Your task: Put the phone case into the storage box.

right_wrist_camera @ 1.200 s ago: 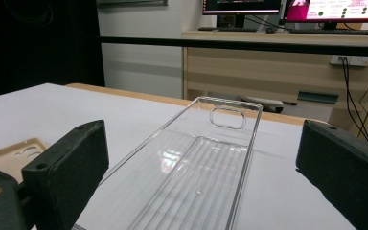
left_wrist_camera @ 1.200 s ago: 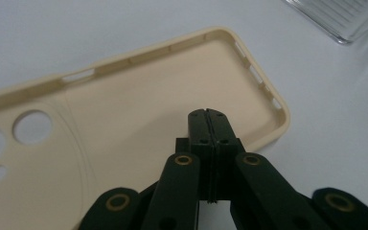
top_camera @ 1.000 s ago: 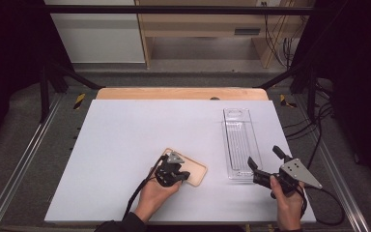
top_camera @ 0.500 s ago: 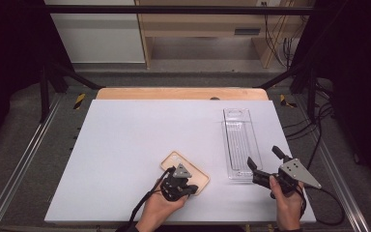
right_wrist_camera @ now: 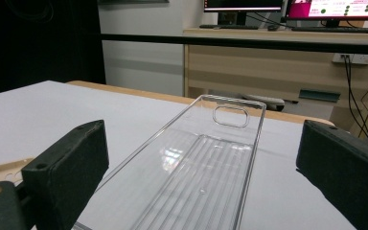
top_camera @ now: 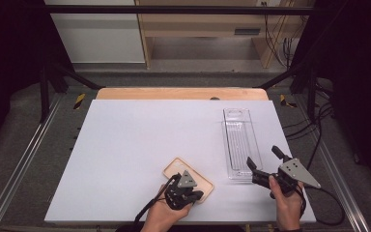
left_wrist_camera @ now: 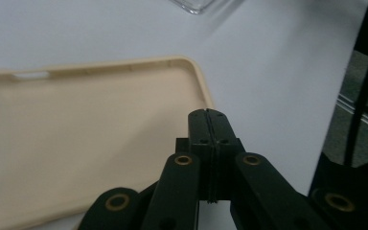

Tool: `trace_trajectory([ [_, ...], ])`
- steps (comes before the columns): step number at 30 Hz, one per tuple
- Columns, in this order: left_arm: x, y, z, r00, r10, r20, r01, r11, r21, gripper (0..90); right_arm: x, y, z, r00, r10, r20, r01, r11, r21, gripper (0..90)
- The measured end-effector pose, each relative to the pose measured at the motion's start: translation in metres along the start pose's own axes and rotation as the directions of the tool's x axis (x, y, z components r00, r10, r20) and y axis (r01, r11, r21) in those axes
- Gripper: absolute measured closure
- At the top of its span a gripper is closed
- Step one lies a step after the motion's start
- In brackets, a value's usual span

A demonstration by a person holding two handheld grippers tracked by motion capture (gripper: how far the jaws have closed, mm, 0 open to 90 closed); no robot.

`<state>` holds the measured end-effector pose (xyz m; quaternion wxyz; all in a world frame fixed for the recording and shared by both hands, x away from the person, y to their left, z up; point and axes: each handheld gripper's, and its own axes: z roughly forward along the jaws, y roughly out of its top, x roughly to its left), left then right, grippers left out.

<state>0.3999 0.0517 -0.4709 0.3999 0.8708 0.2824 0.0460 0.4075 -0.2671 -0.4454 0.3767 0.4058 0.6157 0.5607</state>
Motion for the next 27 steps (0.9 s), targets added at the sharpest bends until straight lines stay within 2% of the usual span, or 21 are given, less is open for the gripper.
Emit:
trace_trajectory([
  [2,0.005,-0.001,-0.006,0.9995,0.009,-0.03,-0.011,0.9992,-0.039,90.0,0.002,0.003,0.0,1.0,-0.001,0.006,0.001,1.0,-0.005,4.2],
  [4,0.012,-0.003,-0.014,0.9977,0.008,-0.067,-0.013,0.9969,-0.078,90.0,0.006,0.009,0.0,0.9998,-0.014,0.016,0.014,1.0,0.012,4.1],
  [7,0.027,-0.008,-0.028,0.9949,-0.028,-0.097,0.014,0.9899,-0.141,90.0,0.014,0.016,-0.001,0.9996,-0.026,0.013,0.025,0.999,0.025,4.0],
  [9,0.037,-0.011,-0.04,0.9903,-0.045,-0.132,0.022,0.9848,-0.172,90.0,0.02,0.02,-0.001,0.9996,-0.026,0.007,0.026,0.999,0.042,4.0],
  [10,0.037,-0.011,-0.04,0.9903,-0.045,-0.132,0.022,0.9848,-0.172,90.0,0.02,0.02,-0.001,0.9996,-0.026,0.007,0.026,0.999,0.042,4.0],
  [12,0.048,-0.016,-0.054,0.9836,-0.057,-0.171,0.021,0.9783,-0.206,90.0,0.028,0.025,0.0,0.9993,-0.039,-0.001,0.039,0.997,0.069,4.0],
  [13,0.056,-0.021,-0.066,0.9773,-0.068,-0.201,0.022,0.9746,-0.223,90.0,0.033,0.028,0.0,0.9989,-0.044,-0.015,0.045,0.996,0.081,4.0],
  [15,0.065,-0.027,-0.079,0.9685,-0.084,-0.234,0.025,0.9698,-0.243,90.0,0.039,0.032,0.0,0.9979,-0.058,-0.029,0.061,0.994,0.092,3.9],
  [16,0.065,-0.027,-0.079,0.9685,-0.084,-0.234,0.025,0.9698,-0.243,90.0,0.039,0.032,0.0,0.9979,-0.058,-0.029,0.061,0.994,0.092,3.9],
  [17,0.073,-0.036,-0.092,0.9573,-0.099,-0.271,0.027,0.9655,-0.259,89.9,0.045,0.036,0.0,0.9968,-0.067,-0.043,0.072,0.992,0.104,3.9],
  [18,0.077,-0.04,-0.098,0.9511,-0.111,-0.288,0.03,0.9618,-0.272,89.9,0.048,0.038,0.0,0.9961,-0.069,-0.054,0.075,0.992,0.106,3.8],
  [19,0.081,-0.045,-0.104,0.9453,-0.122,-0.303,0.034,0.9591,-0.281,89.8,0.052,0.041,0.0,0.9952,-0.074,-0.064,0.081,0.99,0.112,3.8],
  [20,0.081,-0.045,-0.104,0.9453,-0.122,-0.303,0.034,0.9591,-0.281,89.7,0.055,0.044,-0.001,0.994,-0.08,-0.074,0.089,0.989,0.118,3.8],
  [22,0.089,-0.055,-0.115,0.9323,-0.146,-0.331,0.042,0.9524,-0.302,89.5,0.058,0.046,0.0,0.9927,-0.088,-0.083,0.098,0.987,0.124,3.8],
  [23,0.097,-0.063,-0.125,0.9194,-0.177,-0.351,0.056,0.9435,-0.327,88.6,0.065,0.05,0.0,0.9897,-0.096,-0.106,0.11,0.984,0.138,3.8],
  [24,0.101,-0.067,-0.13,0.9129,-0.19,-0.361,0.061,0.9381,-0.341,88.1,0.068,0.052,0.001,0.9888,-0.097,-0.113,0.113,0.983,0.148,3.8],
  [25,0.101,-0.067,-0.13,0.9129,-0.19,-0.361,0.061,0.9381,-0.341,87.5,0.068,0.052,0.001,0.9888,-0.097,-0.113,0.113,0.983,0.148,3.8],
  [26,0.106,-0.073,-0.139,0.9033,-0.213,-0.372,0.064,0.9253,-0.374,86.6,0.075,0.054,0.003,0.9853,-0.104,-0.136,0.126,0.979,0.162,3.8],
  [27,0.108,-0.074,-0.142,0.8988,-0.216,-0.382,0.057,0.9207,-0.386,85.6,0.077,0.055,0.003,0.9843,-0.105,-0.142,0.129,0.976,0.173,3.8],
])
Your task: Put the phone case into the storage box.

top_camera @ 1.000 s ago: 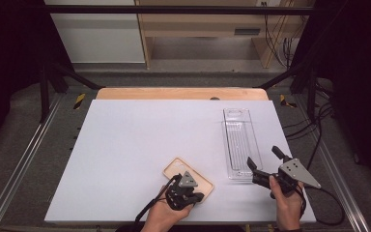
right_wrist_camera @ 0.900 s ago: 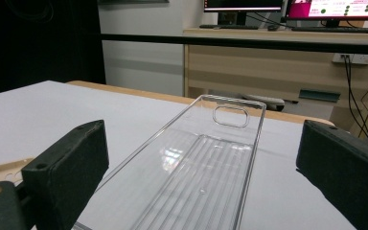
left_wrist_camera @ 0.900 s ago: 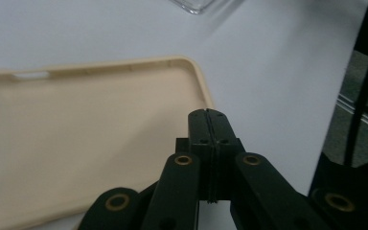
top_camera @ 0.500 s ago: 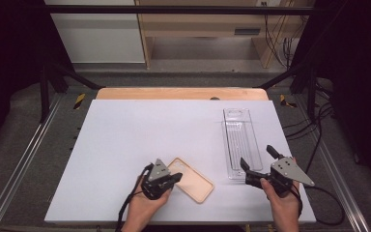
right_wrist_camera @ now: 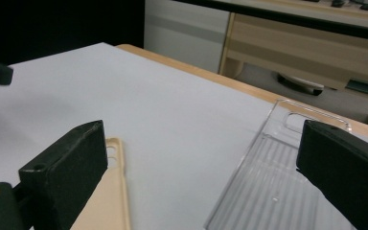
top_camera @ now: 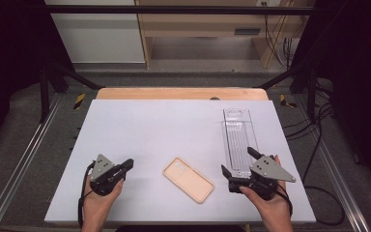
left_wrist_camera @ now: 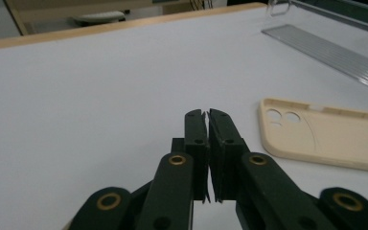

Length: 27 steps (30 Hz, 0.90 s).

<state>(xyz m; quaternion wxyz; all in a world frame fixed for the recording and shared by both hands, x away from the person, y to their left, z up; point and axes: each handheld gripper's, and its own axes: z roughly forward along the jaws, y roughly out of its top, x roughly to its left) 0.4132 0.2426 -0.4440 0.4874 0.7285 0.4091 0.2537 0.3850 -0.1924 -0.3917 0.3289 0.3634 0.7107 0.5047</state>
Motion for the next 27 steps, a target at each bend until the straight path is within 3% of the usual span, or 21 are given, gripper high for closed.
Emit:
trace_trajectory([
  [2,0.005,0.0,-0.005,0.9993,0.018,-0.032,-0.019,0.9993,-0.032,80.3,0.005,0.002,0.003,0.9998,-0.008,-0.018,0.008,1.0,0.015,3.9],
  [6,0.013,-0.003,-0.011,0.9981,0.007,-0.061,-0.012,0.9961,-0.088,65.8,0.017,0.006,0.008,0.9983,-0.017,-0.056,0.019,0.999,0.042,3.9],
  [7,0.017,-0.005,-0.013,0.9966,-0.005,-0.082,-0.004,0.9932,-0.116,59.5,0.021,0.007,0.01,0.9973,-0.023,-0.07,0.026,0.998,0.05,3.9],
  [9,0.02,-0.006,-0.014,0.9962,-0.013,-0.086,0.002,0.9923,-0.124,50.7,0.024,0.008,0.011,0.9966,-0.026,-0.078,0.03,0.998,0.054,3.9],
  [10,0.022,-0.006,-0.015,0.9948,-0.03,-0.097,0.016,0.99,-0.14,50.7,0.027,0.009,0.013,0.9954,-0.034,-0.089,0.04,0.997,0.063,3.9],
  [12,0.026,-0.007,-0.016,0.9938,-0.053,-0.097,0.037,0.9858,-0.164,39.4,0.037,0.01,0.019,0.9909,-0.052,-0.124,0.063,0.995,0.084,3.8],
  [15,0.028,-0.008,-0.016,0.9934,-0.068,-0.092,0.051,0.9827,-0.178,32.6,0.043,0.01,0.023,0.9878,-0.059,-0.144,0.074,0.992,0.103,3.8],
  [16,0.028,-0.008,-0.016,0.9935,-0.07,-0.09,0.052,0.9808,-0.188,26.1,0.048,0.009,0.028,0.9841,-0.065,-0.165,0.086,0.989,0.122,3.8],
  [20,0.027,-0.008,-0.017,0.995,-0.053,-0.085,0.035,0.9779,-0.206,17.1,0.056,0.005,0.037,0.9783,-0.052,-0.201,0.086,0.983,0.164,3.9],
  [27,0.027,-0.008,-0.017,0.9965,-0.05,-0.067,0.035,0.9754,-0.217,9.0,0.065,-0.009,0.051,0.9689,-0.036,-0.245,0.101,0.962,0.255,4.1],
])
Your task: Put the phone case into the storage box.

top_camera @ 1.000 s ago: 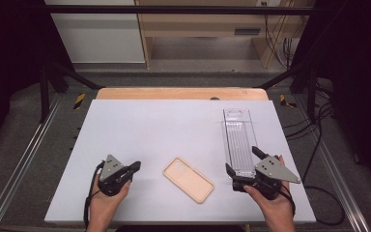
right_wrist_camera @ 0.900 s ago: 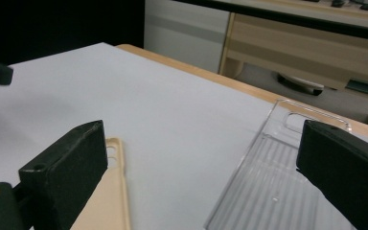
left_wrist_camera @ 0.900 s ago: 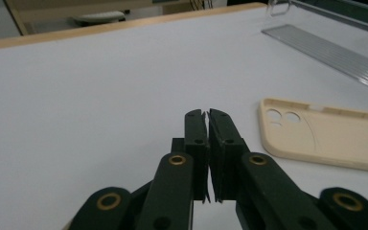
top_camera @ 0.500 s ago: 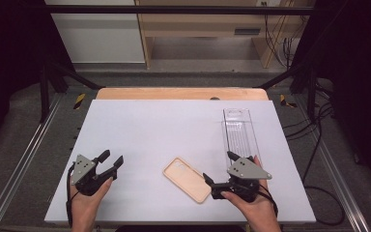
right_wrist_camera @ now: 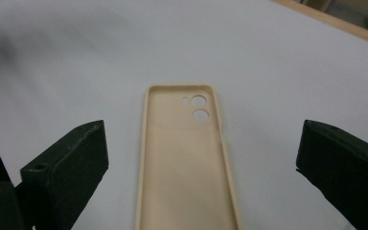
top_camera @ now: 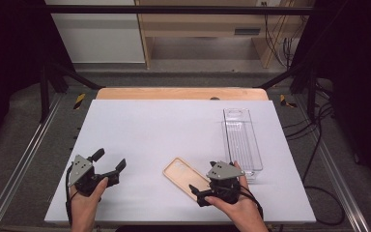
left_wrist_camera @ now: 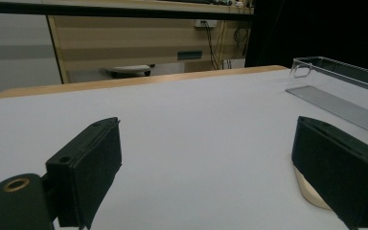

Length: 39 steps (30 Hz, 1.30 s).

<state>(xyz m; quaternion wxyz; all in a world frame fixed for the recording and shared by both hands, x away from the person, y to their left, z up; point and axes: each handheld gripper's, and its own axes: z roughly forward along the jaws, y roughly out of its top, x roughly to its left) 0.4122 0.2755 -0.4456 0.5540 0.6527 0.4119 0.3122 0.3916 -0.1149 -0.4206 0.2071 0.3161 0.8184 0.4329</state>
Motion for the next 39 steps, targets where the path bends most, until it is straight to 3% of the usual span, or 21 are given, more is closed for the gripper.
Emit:
trace_trajectory([
  [10,-0.001,-0.001,0.001,0.9997,0.005,0.025,-0.005,1.0,0.0,6.3,0.005,-0.012,0.018,0.9996,-0.006,-0.028,0.008,0.995,0.104,4.9],
  [39,-0.006,-0.002,0.004,0.9977,0.024,0.064,-0.025,0.9996,0.011,5.6,0.001,-0.036,0.047,0.9988,0.033,-0.037,-0.025,0.978,0.209,5.4],
])
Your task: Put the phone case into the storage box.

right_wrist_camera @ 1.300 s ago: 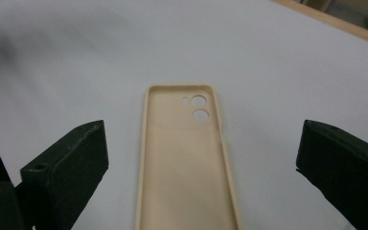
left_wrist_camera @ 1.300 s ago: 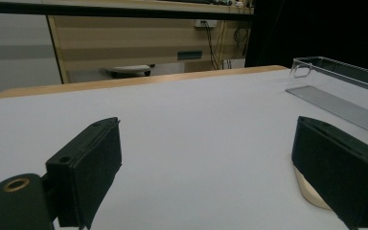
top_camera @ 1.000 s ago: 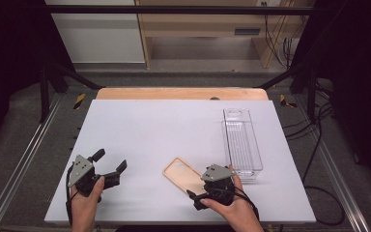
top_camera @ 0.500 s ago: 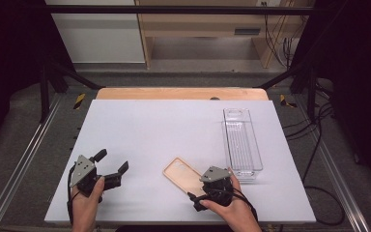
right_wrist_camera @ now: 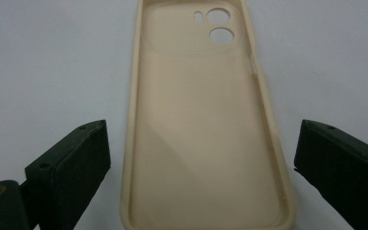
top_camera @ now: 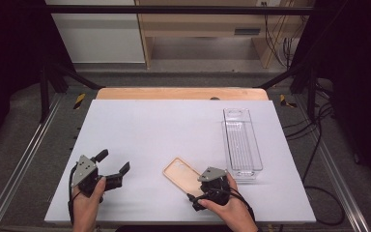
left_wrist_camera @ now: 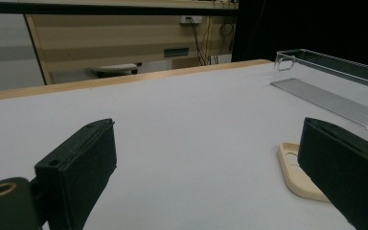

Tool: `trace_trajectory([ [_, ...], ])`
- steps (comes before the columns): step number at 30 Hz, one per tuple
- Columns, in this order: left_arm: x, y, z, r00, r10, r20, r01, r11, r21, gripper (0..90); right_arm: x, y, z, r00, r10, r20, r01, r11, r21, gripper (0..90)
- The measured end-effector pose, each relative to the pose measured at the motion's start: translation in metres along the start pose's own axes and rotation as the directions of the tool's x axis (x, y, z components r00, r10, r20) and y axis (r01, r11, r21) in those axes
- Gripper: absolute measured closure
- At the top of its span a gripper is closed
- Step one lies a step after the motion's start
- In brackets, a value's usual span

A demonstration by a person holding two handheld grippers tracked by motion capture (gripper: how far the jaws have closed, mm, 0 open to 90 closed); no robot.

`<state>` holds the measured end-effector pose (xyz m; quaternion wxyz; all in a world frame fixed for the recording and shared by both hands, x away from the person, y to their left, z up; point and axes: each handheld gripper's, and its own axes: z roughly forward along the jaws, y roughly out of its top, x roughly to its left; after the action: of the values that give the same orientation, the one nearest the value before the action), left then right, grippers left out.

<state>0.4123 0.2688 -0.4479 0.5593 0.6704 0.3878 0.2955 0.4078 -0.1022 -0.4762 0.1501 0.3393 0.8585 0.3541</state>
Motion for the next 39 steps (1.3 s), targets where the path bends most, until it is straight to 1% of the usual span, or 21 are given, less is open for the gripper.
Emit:
trace_trajectory([
  [10,-0.001,0.0,0.001,1.0,0.0,0.002,0.0,1.0,0.0,5.6,-0.004,-0.005,0.009,0.9998,0.013,-0.016,-0.013,1.0,0.021,5.4],
  [19,-0.001,0.0,0.001,1.0,-0.002,0.005,0.002,1.0,-0.002,5.6,-0.002,-0.003,0.014,0.9996,0.006,-0.027,-0.006,1.0,0.022,5.3],
  [23,-0.001,0.0,0.001,1.0,-0.004,0.009,0.004,1.0,-0.002,4.9,-0.002,-0.003,0.016,0.9997,0.005,-0.023,-0.005,1.0,0.023,4.6],
  [32,-0.001,0.0,0.001,0.9999,-0.004,0.011,0.004,1.0,-0.003,3.8,-0.002,-0.004,0.016,0.9997,0.001,-0.024,-0.001,1.0,0.019,4.6],
  [39,-0.001,0.0,0.001,0.9999,-0.005,0.011,0.005,1.0,-0.002,3.8,-0.004,-0.003,0.015,0.9996,-0.004,-0.027,0.004,1.0,0.026,8.3],
])
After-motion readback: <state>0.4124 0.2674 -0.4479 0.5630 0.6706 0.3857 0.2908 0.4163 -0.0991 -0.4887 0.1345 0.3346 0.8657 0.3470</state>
